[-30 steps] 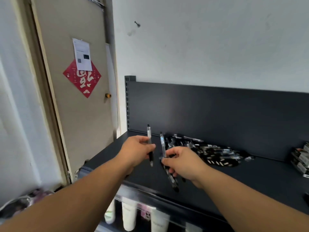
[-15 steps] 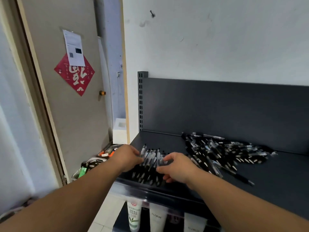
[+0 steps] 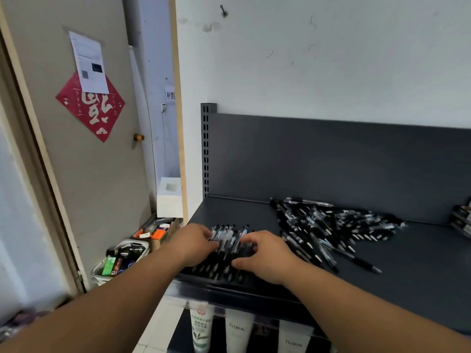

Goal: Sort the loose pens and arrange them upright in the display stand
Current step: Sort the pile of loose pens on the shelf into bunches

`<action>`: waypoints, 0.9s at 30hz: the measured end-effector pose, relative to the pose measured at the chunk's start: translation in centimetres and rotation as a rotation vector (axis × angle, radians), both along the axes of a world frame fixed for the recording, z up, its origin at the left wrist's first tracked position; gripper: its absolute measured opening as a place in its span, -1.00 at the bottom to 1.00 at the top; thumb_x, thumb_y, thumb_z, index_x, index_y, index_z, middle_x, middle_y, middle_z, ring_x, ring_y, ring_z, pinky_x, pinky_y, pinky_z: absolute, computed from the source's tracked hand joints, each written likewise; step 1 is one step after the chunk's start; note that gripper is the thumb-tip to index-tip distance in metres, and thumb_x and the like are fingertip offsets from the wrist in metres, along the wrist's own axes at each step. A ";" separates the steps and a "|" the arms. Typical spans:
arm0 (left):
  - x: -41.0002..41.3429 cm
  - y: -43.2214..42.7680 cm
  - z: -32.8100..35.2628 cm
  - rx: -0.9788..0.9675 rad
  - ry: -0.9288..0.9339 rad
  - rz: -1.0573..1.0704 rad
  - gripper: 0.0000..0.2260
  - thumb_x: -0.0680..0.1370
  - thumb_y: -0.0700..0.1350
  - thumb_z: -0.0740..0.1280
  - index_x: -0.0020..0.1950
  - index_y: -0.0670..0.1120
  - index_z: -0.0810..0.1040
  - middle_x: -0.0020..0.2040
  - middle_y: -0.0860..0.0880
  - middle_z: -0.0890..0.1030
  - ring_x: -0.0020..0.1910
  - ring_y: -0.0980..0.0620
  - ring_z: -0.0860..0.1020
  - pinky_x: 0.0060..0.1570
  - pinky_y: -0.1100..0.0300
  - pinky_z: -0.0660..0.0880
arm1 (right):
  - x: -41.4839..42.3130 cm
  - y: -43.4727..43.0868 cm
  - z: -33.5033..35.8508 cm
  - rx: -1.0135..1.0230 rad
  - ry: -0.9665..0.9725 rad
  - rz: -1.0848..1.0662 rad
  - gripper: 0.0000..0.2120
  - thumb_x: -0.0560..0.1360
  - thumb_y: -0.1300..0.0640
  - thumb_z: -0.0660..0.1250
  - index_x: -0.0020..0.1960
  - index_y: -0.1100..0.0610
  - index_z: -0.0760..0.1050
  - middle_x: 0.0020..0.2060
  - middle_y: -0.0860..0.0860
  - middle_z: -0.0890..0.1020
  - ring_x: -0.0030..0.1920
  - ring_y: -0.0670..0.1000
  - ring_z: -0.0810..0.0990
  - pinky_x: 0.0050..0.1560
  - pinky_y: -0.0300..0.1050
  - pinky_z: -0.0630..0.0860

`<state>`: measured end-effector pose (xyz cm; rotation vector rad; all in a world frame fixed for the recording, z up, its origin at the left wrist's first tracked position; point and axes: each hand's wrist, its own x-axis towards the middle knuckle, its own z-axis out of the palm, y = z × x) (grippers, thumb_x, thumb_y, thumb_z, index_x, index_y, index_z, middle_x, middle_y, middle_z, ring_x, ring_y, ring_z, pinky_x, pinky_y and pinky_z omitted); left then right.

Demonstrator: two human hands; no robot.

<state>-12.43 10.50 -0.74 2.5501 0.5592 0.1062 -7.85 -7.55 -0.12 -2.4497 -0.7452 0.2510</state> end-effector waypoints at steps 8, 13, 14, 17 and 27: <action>0.2 -1.2 0.4 0.068 -0.082 -0.038 -0.55 0.51 0.08 0.37 0.37 -0.02 0.46 0.31 -0.02 0.53 0.23 0.01 0.52 0.13 0.24 0.40 | 0.2 -0.6 0.5 0.021 -0.043 -0.003 -0.42 0.38 -0.11 0.49 0.36 -0.06 0.44 0.33 -0.02 0.42 0.29 0.00 0.45 0.28 -0.12 0.41; 1.4 -3.9 1.1 0.087 -0.179 -0.097 -0.60 0.51 0.07 0.35 0.33 0.01 0.50 0.31 -0.02 0.50 0.22 -0.01 0.52 0.18 0.16 0.42 | 1.8 -4.5 2.3 0.080 -0.108 -0.120 -0.50 0.40 -0.09 0.48 0.31 -0.03 0.49 0.23 -0.04 0.54 0.21 -0.05 0.51 0.20 -0.21 0.43; 1.8 -4.7 1.2 0.093 -0.191 -0.111 -0.62 0.51 0.08 0.35 0.31 0.02 0.51 0.31 -0.01 0.48 0.22 -0.01 0.51 0.19 0.15 0.43 | 2.4 -5.7 2.8 0.090 -0.120 -0.152 -0.52 0.41 -0.07 0.47 0.29 -0.03 0.50 0.20 -0.05 0.56 0.17 -0.07 0.52 0.16 -0.24 0.43; 3.0 -7.2 1.3 0.115 -0.227 -0.160 -0.65 0.51 0.07 0.35 0.28 0.05 0.53 0.26 0.00 0.49 0.20 -0.01 0.52 0.24 0.12 0.42 | 4.2 -9.3 4.0 0.081 -0.193 -0.267 -0.63 0.43 -0.04 0.46 0.21 0.00 0.56 0.06 -0.08 0.62 0.00 -0.12 0.53 0.02 -0.29 0.38; 6.2 -14.6 0.7 0.080 -0.187 -0.230 -0.79 0.52 0.03 0.34 0.13 0.04 0.60 0.03 0.06 0.63 0.05 0.06 0.57 -0.02 0.30 0.40 | 6.4 -14.3 1.7 -0.141 -0.152 -0.258 -0.84 0.40 -0.11 0.43 -0.25 -0.03 0.61 -0.38 -0.15 0.59 -0.25 -0.14 0.56 -0.27 -0.28 0.43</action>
